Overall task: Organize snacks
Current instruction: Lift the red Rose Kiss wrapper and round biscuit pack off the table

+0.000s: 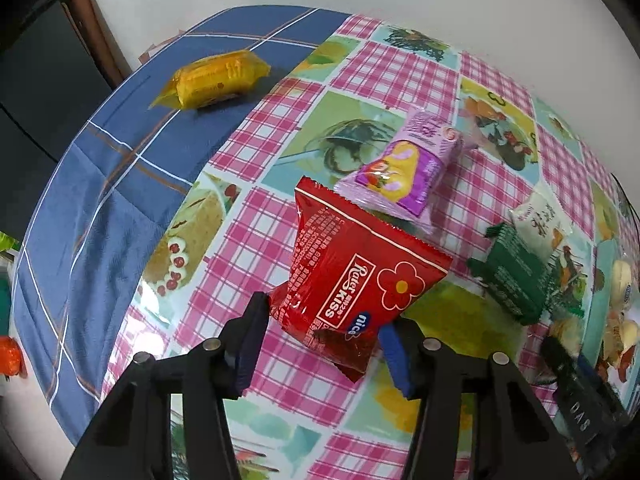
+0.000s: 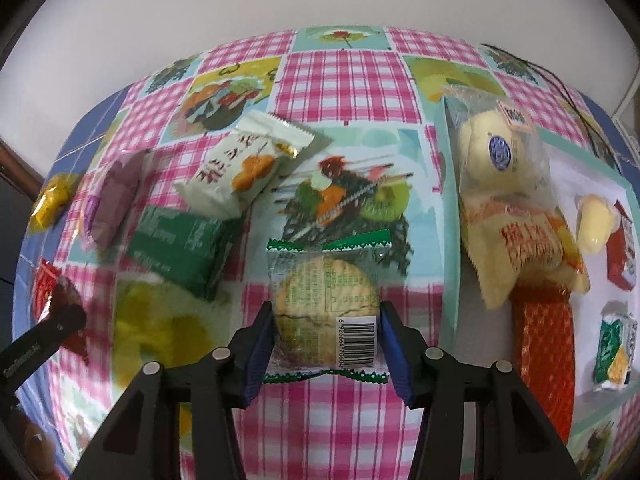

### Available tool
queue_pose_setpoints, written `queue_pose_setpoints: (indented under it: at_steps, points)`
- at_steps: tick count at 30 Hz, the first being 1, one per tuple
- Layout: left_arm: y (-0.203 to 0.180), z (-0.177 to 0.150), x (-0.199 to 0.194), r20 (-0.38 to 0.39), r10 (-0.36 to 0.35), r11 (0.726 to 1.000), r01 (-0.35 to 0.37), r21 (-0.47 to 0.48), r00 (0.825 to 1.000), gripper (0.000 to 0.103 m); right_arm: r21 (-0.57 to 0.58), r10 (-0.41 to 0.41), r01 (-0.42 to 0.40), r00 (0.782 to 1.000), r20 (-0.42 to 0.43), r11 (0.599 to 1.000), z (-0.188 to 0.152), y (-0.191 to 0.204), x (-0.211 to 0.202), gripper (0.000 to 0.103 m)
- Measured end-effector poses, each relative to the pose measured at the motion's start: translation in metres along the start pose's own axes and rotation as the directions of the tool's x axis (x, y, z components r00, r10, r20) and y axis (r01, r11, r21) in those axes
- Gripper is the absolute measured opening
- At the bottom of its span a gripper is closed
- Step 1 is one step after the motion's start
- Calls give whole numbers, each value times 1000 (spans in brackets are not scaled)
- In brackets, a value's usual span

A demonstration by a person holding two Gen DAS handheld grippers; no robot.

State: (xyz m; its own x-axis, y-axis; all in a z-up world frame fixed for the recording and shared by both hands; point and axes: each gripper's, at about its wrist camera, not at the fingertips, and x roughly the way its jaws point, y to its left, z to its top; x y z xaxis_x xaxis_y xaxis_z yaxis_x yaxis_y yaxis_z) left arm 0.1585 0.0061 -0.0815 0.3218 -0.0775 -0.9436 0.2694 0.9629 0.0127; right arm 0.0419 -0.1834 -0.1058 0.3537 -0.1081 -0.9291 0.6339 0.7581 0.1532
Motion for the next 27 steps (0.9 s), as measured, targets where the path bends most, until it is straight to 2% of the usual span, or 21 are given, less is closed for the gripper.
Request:
queue_pose_setpoints:
  at_steps: [5, 13, 20, 27]
  points:
    - [-13, -5, -16, 25, -28, 1000, 28, 13, 999, 54, 21, 43, -43, 999, -12, 999, -7, -7, -9, 53]
    - [-35, -8, -52, 92, -78, 997, 75, 36, 993, 53, 57, 97, -99, 994, 48, 993, -8, -24, -44, 53]
    - [-51, -11, -71, 134, -113, 993, 108, 45, 985, 53, 64, 121, -127, 988, 94, 990, -11, -37, -73, 53]
    - [-73, -17, -89, 157, -143, 989, 134, 67, 977, 53, 79, 127, -133, 989, 79, 988, -19, -49, -78, 53]
